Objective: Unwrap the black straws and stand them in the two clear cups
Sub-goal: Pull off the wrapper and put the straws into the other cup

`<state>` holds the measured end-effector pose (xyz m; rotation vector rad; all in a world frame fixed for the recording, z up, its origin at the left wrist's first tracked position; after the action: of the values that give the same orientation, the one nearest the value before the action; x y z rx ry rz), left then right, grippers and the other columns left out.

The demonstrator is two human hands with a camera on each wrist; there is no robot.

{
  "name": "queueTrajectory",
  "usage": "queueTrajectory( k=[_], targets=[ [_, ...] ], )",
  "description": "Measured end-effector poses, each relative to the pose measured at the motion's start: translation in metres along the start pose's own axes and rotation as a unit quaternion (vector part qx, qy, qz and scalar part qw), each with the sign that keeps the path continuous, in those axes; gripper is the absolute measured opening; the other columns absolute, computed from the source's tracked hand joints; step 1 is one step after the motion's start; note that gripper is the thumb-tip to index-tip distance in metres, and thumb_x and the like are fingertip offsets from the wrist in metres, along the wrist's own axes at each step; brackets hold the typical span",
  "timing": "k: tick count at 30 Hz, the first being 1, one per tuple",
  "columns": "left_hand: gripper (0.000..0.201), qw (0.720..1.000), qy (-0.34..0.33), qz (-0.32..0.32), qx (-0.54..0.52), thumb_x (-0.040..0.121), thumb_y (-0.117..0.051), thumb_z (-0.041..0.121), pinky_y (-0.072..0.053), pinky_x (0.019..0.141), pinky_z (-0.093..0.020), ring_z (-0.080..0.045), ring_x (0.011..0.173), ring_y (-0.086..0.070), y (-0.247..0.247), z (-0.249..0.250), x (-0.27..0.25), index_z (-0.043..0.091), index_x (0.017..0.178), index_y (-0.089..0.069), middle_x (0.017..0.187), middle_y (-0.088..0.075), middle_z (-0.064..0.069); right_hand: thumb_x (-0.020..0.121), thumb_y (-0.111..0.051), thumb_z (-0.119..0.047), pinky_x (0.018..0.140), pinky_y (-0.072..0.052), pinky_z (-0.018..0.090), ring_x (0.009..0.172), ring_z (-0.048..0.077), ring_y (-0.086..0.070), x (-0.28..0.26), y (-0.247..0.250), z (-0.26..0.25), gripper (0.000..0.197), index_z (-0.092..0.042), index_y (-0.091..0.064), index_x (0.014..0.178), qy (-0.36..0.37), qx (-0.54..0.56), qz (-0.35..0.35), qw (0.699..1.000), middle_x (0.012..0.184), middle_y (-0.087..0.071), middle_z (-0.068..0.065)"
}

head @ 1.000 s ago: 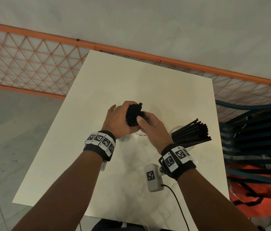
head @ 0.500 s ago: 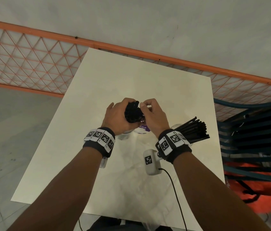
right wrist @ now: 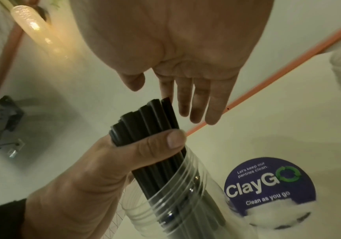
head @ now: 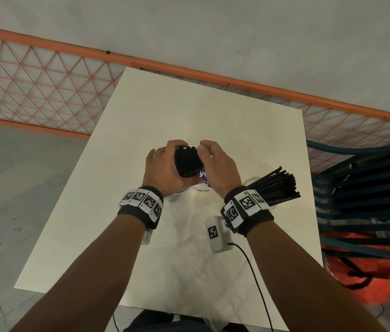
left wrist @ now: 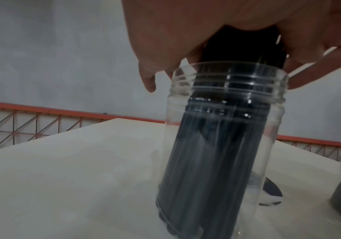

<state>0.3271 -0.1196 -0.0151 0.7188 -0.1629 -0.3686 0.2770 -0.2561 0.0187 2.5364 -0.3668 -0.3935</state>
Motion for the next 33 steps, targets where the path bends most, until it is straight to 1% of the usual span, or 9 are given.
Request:
queueTrajectory(
  k=[3, 7, 10, 14, 18, 22, 25, 29, 33],
  targets=[
    [0.095, 1.000, -0.002, -0.004, -0.023, 0.046, -0.071, 0.075, -0.035, 0.110, -0.050, -0.018, 0.106, -0.059, -0.001, -0.001, -0.002, 0.033, 0.125, -0.040, 0.117, -0.063, 0.010, 0.096, -0.044, -0.049, 0.103, -0.043, 0.034, 0.115, 0.012, -0.054, 0.000, -0.006, -0.014, 0.047, -0.030, -0.044, 0.139, 0.049, -0.039, -0.019, 0.998, 0.140, -0.051, -0.005],
    [0.082, 1.000, -0.009, -0.004, -0.016, 0.052, -0.066, 0.073, -0.038, 0.106, -0.050, -0.019, 0.104, -0.063, -0.004, -0.005, -0.002, 0.028, 0.119, -0.048, 0.109, -0.068, 0.010, 0.097, -0.047, -0.047, 0.105, -0.042, 0.033, 0.125, 0.014, -0.049, -0.002, -0.017, -0.020, 0.050, -0.031, -0.040, 0.143, 0.100, -0.086, -0.059, 0.990, 0.145, -0.046, -0.003],
    [0.080, 0.999, -0.025, 0.011, -0.028, 0.054, -0.068, 0.069, -0.041, 0.104, -0.048, -0.019, 0.105, -0.063, -0.003, -0.003, -0.004, 0.028, 0.120, -0.052, 0.112, -0.068, 0.010, 0.099, -0.044, -0.043, 0.106, -0.043, 0.038, 0.125, 0.016, -0.050, -0.001, -0.022, -0.014, 0.046, -0.029, -0.041, 0.142, 0.096, -0.098, -0.068, 0.988, 0.142, -0.051, -0.001],
    [0.083, 0.998, -0.036, 0.029, -0.052, 0.055, -0.071, 0.067, -0.040, 0.105, -0.048, -0.019, 0.110, -0.062, -0.001, -0.003, -0.005, 0.032, 0.127, -0.051, 0.117, -0.068, 0.009, 0.100, -0.040, -0.044, 0.107, -0.042, 0.038, 0.126, 0.017, -0.050, 0.001, -0.023, -0.011, 0.046, -0.028, -0.039, 0.144, 0.090, -0.094, -0.068, 0.989, 0.143, -0.050, 0.000],
    [0.073, 0.997, -0.030, 0.052, -0.043, 0.056, -0.067, 0.067, -0.042, 0.104, -0.046, -0.024, 0.111, -0.062, 0.005, -0.002, -0.008, 0.029, 0.118, -0.060, 0.113, -0.071, 0.007, 0.100, -0.039, -0.045, 0.108, -0.041, 0.040, 0.128, 0.018, -0.049, 0.001, -0.025, -0.008, 0.047, -0.027, -0.039, 0.144, 0.085, -0.096, -0.072, 0.989, 0.145, -0.048, -0.001],
    [0.090, 0.998, -0.030, 0.030, -0.035, 0.052, -0.071, 0.070, -0.042, 0.105, -0.051, -0.023, 0.112, -0.061, 0.001, -0.003, -0.007, 0.031, 0.130, -0.050, 0.118, -0.067, 0.007, 0.099, -0.041, -0.046, 0.105, -0.044, 0.041, 0.125, 0.018, -0.051, 0.000, -0.024, -0.006, 0.048, -0.027, -0.039, 0.143, 0.081, -0.093, -0.068, 0.990, 0.143, -0.049, -0.001],
    [0.102, 0.999, -0.015, 0.016, -0.042, 0.047, -0.071, 0.074, -0.036, 0.110, -0.047, -0.024, 0.117, -0.056, 0.001, -0.004, -0.010, 0.034, 0.136, -0.043, 0.122, -0.064, 0.004, 0.098, -0.041, -0.048, 0.104, -0.045, 0.042, 0.122, 0.018, -0.053, -0.001, -0.021, -0.007, 0.048, -0.029, -0.040, 0.142, 0.084, -0.086, -0.055, 0.991, 0.142, -0.050, -0.001],
    [0.108, 0.998, -0.012, 0.008, -0.053, 0.044, -0.071, 0.078, -0.035, 0.111, -0.048, -0.022, 0.119, -0.054, 0.003, -0.001, -0.011, 0.035, 0.139, -0.041, 0.125, -0.063, 0.010, 0.099, -0.041, -0.048, 0.103, -0.046, 0.042, 0.119, 0.018, -0.054, -0.001, -0.017, -0.010, 0.046, -0.028, -0.042, 0.140, 0.085, -0.080, -0.048, 0.992, 0.141, -0.051, -0.001],
    [0.112, 0.999, -0.012, -0.001, -0.044, 0.042, -0.070, 0.081, -0.034, 0.112, -0.050, -0.023, 0.121, -0.053, 0.004, 0.003, -0.011, 0.033, 0.139, -0.042, 0.127, -0.063, 0.007, 0.098, -0.041, -0.048, 0.102, -0.046, 0.041, 0.117, 0.016, -0.055, -0.001, -0.012, -0.010, 0.046, -0.028, -0.043, 0.139, 0.079, -0.080, -0.044, 0.993, 0.139, -0.052, -0.001]
  ],
)
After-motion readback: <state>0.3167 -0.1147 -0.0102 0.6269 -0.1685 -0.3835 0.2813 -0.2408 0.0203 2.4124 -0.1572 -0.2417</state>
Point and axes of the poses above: each hand's wrist, its own x-axis towards the middle knuckle, its own y-axis out of the back of the hand, z = x × y, the point moved 10 cm from there along x, towards the middle knuckle
